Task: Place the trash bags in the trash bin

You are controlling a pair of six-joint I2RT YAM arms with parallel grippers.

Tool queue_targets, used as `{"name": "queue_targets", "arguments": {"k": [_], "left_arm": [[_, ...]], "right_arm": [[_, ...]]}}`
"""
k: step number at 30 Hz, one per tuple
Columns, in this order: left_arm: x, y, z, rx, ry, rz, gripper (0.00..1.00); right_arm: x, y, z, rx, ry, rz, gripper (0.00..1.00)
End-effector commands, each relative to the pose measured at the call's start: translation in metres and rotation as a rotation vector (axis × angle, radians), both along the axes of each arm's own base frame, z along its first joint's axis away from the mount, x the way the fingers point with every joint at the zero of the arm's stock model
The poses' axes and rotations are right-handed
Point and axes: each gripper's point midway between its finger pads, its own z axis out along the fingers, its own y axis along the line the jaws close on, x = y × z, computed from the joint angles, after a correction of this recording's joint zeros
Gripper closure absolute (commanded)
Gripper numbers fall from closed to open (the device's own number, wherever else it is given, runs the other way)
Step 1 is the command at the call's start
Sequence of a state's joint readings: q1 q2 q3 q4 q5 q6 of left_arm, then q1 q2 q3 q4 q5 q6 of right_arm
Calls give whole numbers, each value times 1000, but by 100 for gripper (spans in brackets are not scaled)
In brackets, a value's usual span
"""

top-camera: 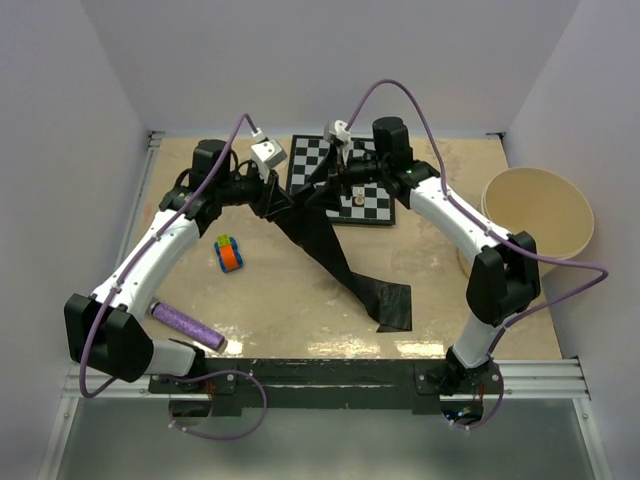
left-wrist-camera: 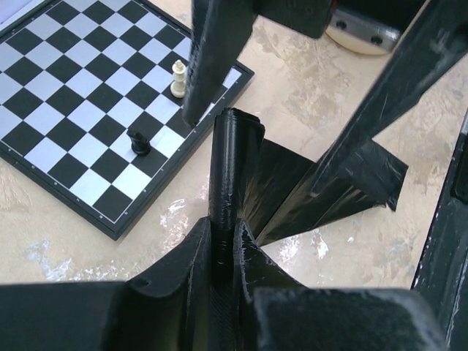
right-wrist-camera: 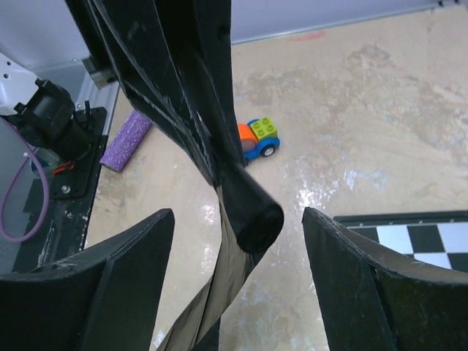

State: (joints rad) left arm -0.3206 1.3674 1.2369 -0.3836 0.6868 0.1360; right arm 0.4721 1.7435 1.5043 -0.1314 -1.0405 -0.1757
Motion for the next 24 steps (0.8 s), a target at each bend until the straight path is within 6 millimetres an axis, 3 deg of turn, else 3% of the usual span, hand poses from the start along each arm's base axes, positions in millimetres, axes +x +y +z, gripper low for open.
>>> {"name": "queue_targets", "arguments": {"k": [1, 6, 10, 11, 14, 15, 17, 18, 24], "left_arm": [[-6, -1, 27, -25, -92, -56, 100], [-9, 0, 29, -30, -98, -58, 100], [-10, 0, 30, -31, -102, -58, 100], [-10, 0, 30, -30, -99, -58, 100], [-11, -2, 29, -35, -103, -77, 100], [-12, -4, 27, -30, -102, -95, 100], [-12, -6, 21, -8, -96, -114, 71], [-10, -7, 20, 5, -101, -127, 62], [-3, -8, 9, 86, -126, -196, 55]], "right_arm": [[-3, 9, 29, 61, -47, 61, 28], [-9, 16, 24, 61, -14, 89, 48], [-9, 17, 20, 57, 1, 92, 53], [-9, 17, 20, 58, 1, 97, 58], [-10, 18, 21, 61, -1, 112, 95], [-9, 18, 22, 61, -9, 108, 100], [-8, 18, 27, 61, -48, 108, 100], [-9, 20, 28, 56, -72, 118, 100], [-11, 22, 31, 31, -113, 140, 100]]}}
